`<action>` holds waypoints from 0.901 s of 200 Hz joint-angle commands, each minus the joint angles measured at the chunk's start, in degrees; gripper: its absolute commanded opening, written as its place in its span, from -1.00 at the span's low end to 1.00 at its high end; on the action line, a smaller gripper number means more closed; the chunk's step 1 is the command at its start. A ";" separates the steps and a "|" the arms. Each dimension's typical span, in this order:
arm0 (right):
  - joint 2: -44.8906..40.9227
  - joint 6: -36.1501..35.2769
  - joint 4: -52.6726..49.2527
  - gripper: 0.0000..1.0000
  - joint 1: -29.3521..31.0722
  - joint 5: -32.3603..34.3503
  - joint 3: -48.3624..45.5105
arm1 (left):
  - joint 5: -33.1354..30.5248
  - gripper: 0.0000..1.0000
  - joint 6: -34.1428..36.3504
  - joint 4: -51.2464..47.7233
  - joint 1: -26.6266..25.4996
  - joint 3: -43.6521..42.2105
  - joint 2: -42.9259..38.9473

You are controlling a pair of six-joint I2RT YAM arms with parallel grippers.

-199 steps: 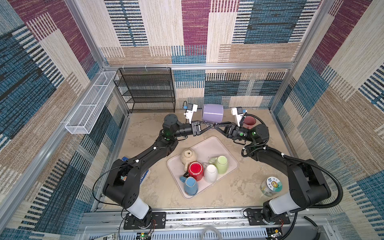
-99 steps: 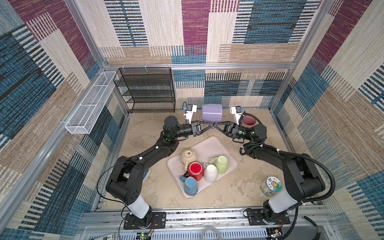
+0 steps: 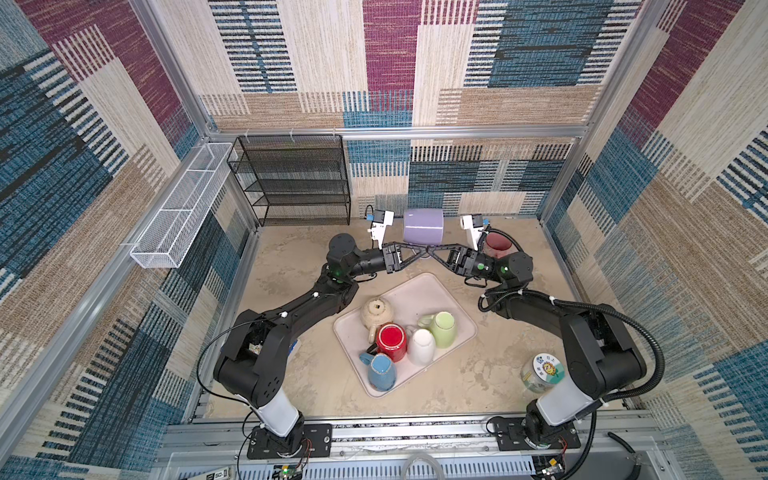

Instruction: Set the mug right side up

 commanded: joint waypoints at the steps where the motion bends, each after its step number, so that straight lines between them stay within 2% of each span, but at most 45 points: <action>1: -1.09 -1.10 3.98 -1.00 0.02 1.53 -0.04 | 1.58 -0.99 1.38 -1.15 -0.33 -0.39 -0.82; 28: -1.99 -2.15 3.06 -1.00 0.10 1.88 -0.65 | 0.60 -0.80 5.14 -5.65 -0.32 -0.30 -2.44; 57: -2.68 -3.26 2.45 -1.00 0.19 2.39 -1.70 | -0.12 -0.49 7.33 -8.26 -0.32 -0.39 -3.68; 83: -3.97 -5.53 0.50 -1.00 0.24 2.84 -2.50 | -0.45 -0.37 7.78 -8.50 -0.33 -0.82 -3.95; 116: -4.65 -5.96 0.15 -1.00 0.28 2.83 -3.05 | -1.05 -0.34 8.60 -9.11 -0.31 -1.09 -4.47; 180: -4.60 -6.39 0.07 -1.00 0.41 1.75 -3.32 | -2.26 -0.53 10.46 -11.58 -0.26 -1.09 -5.61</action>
